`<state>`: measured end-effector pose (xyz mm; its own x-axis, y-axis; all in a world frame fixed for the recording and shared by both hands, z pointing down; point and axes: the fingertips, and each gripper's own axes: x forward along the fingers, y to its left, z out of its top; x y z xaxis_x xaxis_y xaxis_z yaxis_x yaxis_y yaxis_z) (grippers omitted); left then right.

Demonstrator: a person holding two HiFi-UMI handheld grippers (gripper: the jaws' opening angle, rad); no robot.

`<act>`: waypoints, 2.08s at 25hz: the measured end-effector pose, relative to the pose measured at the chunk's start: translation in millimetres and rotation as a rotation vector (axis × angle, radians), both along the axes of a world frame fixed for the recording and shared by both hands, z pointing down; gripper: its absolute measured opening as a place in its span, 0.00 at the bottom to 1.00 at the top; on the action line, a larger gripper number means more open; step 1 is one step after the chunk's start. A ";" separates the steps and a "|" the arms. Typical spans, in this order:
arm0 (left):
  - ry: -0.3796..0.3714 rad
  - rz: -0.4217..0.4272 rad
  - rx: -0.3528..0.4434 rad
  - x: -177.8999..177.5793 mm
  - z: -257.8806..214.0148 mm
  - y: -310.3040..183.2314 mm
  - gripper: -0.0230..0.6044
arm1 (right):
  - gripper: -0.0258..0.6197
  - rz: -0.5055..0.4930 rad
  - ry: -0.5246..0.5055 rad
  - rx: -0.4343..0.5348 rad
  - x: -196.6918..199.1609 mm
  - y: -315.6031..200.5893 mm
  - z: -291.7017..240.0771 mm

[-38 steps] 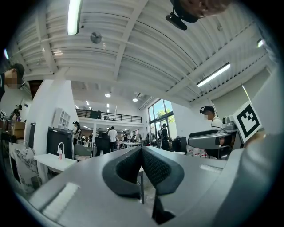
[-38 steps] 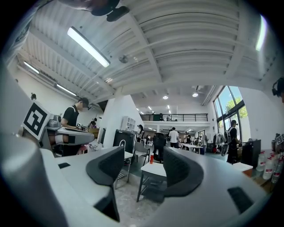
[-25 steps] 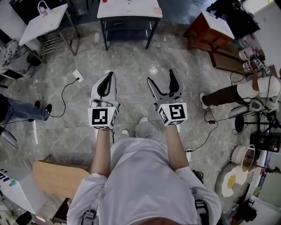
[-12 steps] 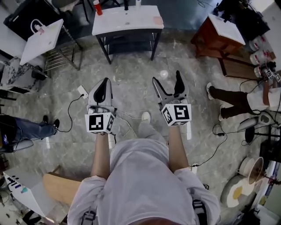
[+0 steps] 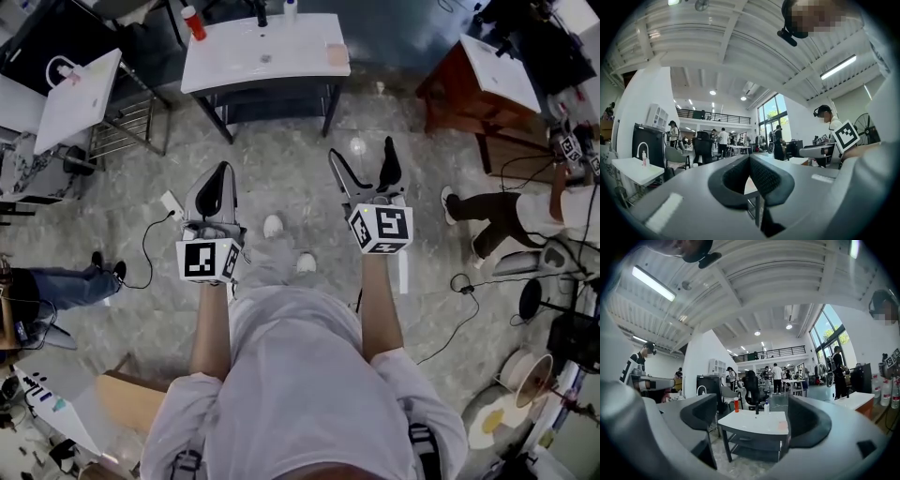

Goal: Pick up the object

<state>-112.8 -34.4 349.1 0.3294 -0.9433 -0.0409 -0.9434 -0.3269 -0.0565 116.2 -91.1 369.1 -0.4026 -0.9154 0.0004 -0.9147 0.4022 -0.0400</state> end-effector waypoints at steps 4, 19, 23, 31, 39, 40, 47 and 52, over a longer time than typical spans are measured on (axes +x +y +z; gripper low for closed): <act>0.021 0.006 -0.006 -12.0 17.1 -74.0 0.04 | 0.75 0.025 0.022 -0.037 -7.3 -70.6 25.4; 0.037 0.174 -0.065 -25.0 53.1 -381.9 0.04 | 0.86 0.171 0.202 -0.226 -20.5 -381.6 145.3; 0.036 0.199 -0.093 -22.8 65.7 -419.2 0.04 | 0.87 0.187 0.219 -0.336 -12.9 -431.7 202.1; 0.003 0.179 -0.177 -18.9 96.6 -464.3 0.04 | 0.89 0.189 0.301 -0.604 22.8 -495.2 346.5; -0.022 0.138 -0.225 -4.3 104.8 -501.2 0.04 | 0.93 0.112 0.369 -0.830 41.0 -538.7 426.5; -0.022 0.141 -0.227 -0.7 105.2 -504.9 0.04 | 0.93 0.103 0.393 -0.853 41.9 -540.2 432.6; -0.005 0.148 -0.241 18.4 109.4 -522.4 0.04 | 0.92 0.098 0.338 -0.958 40.0 -540.6 459.6; 0.001 0.140 -0.231 15.7 106.8 -524.0 0.04 | 0.79 0.115 0.313 -0.985 39.5 -539.6 457.3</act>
<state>-97.0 -558.3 455.9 0.4573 -0.8729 0.1702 -0.8881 -0.4583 0.0356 155.7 -630.7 826.3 -0.1659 -0.4854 0.8584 -0.9715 0.2301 -0.0576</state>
